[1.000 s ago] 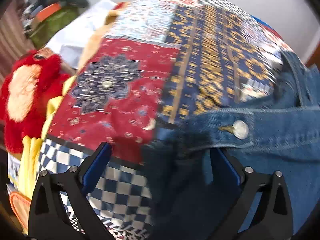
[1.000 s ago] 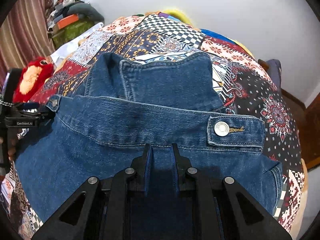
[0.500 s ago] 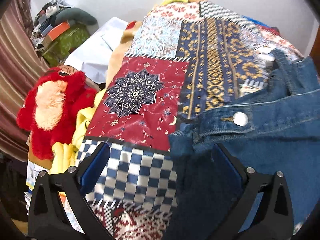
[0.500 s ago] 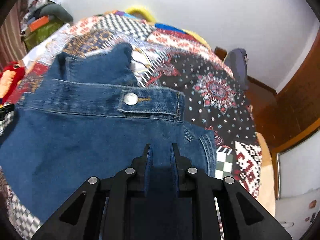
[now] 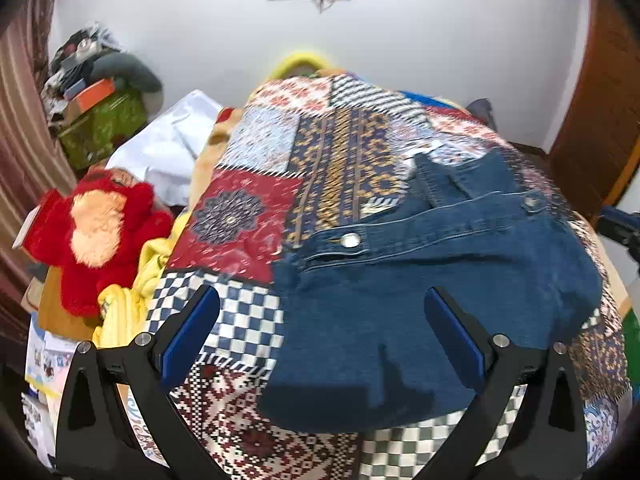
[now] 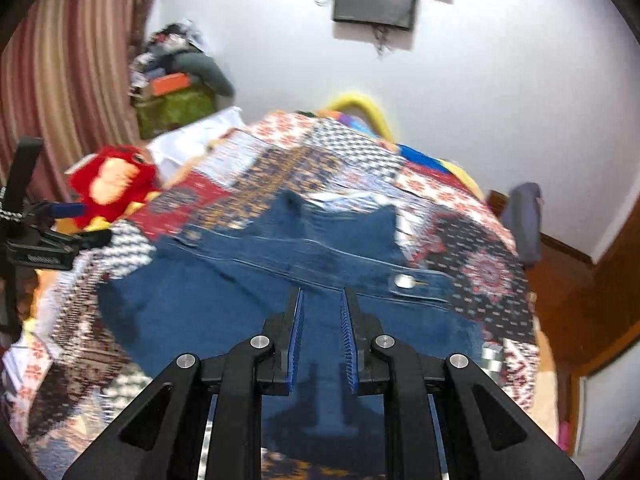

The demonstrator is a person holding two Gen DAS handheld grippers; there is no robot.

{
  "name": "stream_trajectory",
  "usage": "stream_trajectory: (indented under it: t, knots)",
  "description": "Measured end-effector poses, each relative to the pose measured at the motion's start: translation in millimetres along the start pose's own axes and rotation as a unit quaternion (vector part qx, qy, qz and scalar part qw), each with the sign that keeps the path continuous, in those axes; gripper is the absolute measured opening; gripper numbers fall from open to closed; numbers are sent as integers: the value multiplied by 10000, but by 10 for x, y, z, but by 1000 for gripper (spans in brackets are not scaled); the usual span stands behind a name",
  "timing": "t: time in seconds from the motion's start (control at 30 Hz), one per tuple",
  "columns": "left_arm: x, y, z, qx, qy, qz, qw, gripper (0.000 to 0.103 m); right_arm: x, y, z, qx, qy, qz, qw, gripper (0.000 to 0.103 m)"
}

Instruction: Fold large clothes

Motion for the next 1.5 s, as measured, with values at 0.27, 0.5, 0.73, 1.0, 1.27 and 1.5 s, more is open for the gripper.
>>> stream_trajectory:
  t: [0.27,0.5,0.73,1.0,1.27,1.5]
  knots:
    - [193,110,-401,123,450,95,9989,103,280,202,425,42,-395,302,9988,14]
    - [683,325,-650,204,630,620,9959,103,1004,636,183,-143,162,1200,9925,14]
    - [991,550,-640,412,568,905,9934,103,1034,894,-244,-74,506,1166,9919,14]
    - [880,706,-286,32,420,996,9941,103,871,1063,-591,-76,1009,1229,9872,14]
    - [683,884,177,-450,132,1091,9929,103,629,1192,-916,-1,1294,1219,9841,14]
    - [458,1000,492,-699,-393,1136,9903,103,442,1285,-1248,324,1416,1264,9813,15]
Point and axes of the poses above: each gripper's, at about its wrist camera, not at the fingertips, and x roughly the way its jaws point, z to its left, y to its underside, the point moved 7 cm from there along x, roughly the way its jaws point, and after that the axes turned 7 degrees about x, right-handed, at the moved point
